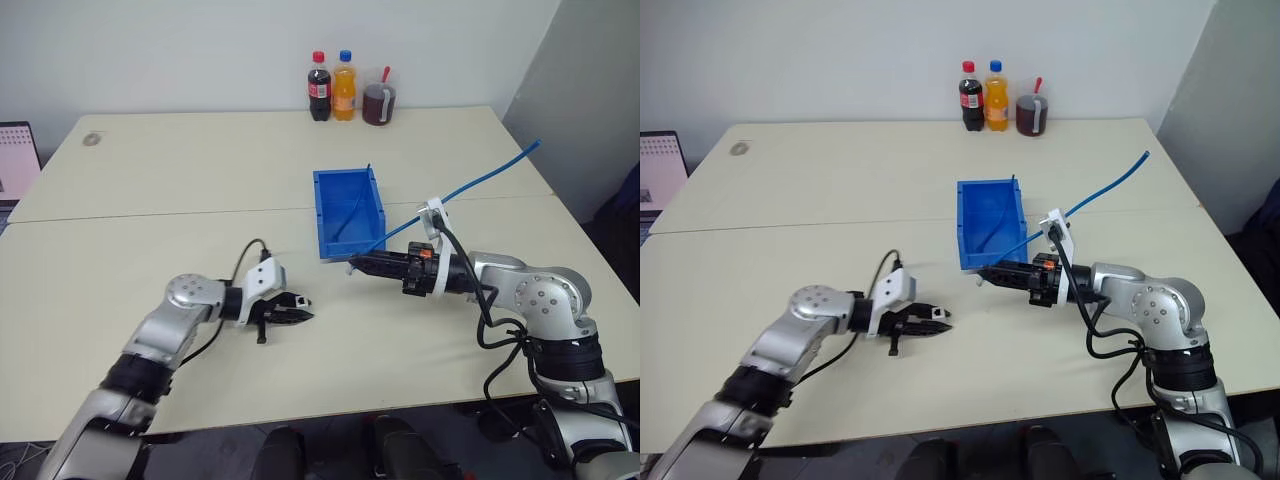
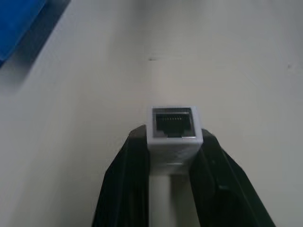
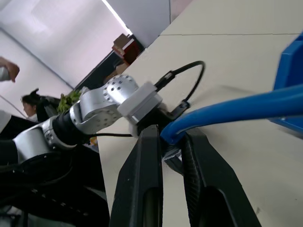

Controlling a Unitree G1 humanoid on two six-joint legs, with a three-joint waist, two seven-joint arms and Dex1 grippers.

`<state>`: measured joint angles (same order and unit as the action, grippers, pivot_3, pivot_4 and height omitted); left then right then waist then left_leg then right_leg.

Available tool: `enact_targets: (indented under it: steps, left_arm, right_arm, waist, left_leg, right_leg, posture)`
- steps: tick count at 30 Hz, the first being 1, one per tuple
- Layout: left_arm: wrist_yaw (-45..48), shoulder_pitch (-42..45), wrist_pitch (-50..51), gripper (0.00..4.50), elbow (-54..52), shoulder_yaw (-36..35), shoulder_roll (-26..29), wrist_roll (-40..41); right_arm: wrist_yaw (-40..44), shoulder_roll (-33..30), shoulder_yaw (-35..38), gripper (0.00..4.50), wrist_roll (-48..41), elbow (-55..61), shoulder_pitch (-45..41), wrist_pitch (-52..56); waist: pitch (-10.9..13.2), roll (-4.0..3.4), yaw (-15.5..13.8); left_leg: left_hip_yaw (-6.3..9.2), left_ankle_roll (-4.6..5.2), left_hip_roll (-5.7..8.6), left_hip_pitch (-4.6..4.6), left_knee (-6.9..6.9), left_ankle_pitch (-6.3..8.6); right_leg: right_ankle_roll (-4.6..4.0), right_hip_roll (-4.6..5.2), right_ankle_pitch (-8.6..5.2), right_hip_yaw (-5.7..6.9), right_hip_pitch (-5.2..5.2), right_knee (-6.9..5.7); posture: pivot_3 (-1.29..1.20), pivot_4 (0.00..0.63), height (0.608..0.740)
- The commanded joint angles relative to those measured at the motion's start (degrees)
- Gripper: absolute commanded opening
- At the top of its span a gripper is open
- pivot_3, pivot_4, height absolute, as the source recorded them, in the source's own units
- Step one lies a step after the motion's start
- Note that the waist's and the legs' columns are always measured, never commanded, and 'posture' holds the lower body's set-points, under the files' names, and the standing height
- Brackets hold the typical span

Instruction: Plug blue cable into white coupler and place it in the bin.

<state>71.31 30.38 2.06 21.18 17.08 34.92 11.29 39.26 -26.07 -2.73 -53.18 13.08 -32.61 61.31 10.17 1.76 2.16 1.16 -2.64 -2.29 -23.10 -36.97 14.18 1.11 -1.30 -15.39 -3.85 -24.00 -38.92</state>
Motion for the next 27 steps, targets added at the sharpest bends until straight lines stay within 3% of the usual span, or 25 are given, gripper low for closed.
enact_targets:
  steps: [1, 10, 22, 27]
  left_arm:
    - [-0.2, 4.4, -7.9, 0.79, 11.8, 2.4, -5.7, -5.1]
    - [4.2, 8.0, -13.4, 0.79, 18.2, 2.7, -12.4, -6.7]
    - [13.5, 6.2, 4.2, 0.79, 8.3, 1.9, -9.8, -2.9]
    - [13.5, 5.9, 2.9, 0.79, 9.4, 1.7, -8.8, -4.4]
  right_arm:
    - [3.8, -1.7, -6.6, 0.27, 9.0, 3.9, 1.2, -9.0]
    - [4.8, 2.9, -13.3, 0.27, 23.2, -4.5, -0.7, -23.6]
    - [10.1, 3.4, -15.3, 0.27, 30.6, -9.2, -0.8, -29.9]
    - [12.5, 1.4, -14.9, 0.27, 30.5, -7.2, 0.6, -28.4]
  waist:
    - [0.0, -0.02, -0.6]
    - [0.0, 0.00, -0.8]
    - [0.0, 0.00, -0.3]
    - [0.0, 0.00, -0.3]
  left_leg:
    - [0.02, 0.01, 0.04, 0.02, -0.05, 0.00]
    - [0.14, 0.19, 0.58, 0.16, -0.28, -0.12]
    - [0.23, 0.24, 0.58, 0.11, -0.04, -0.08]
    - [0.24, 0.25, 0.58, 0.14, -0.06, -0.07]
  right_leg:
    - [0.01, 0.01, 0.00, 0.02, 0.06, 0.00]
    - [0.43, 0.49, 0.19, 0.01, 0.52, 0.18]
    - [0.31, 0.51, 0.06, 0.10, 0.45, 0.21]
    - [0.31, 0.51, 0.02, 0.11, 0.45, 0.13]
  posture:
    - [0.00, 0.150, 0.740]
    - [0.00, 0.150, 0.740]
    - [0.00, 0.150, 0.740]
    - [0.00, 0.150, 0.740]
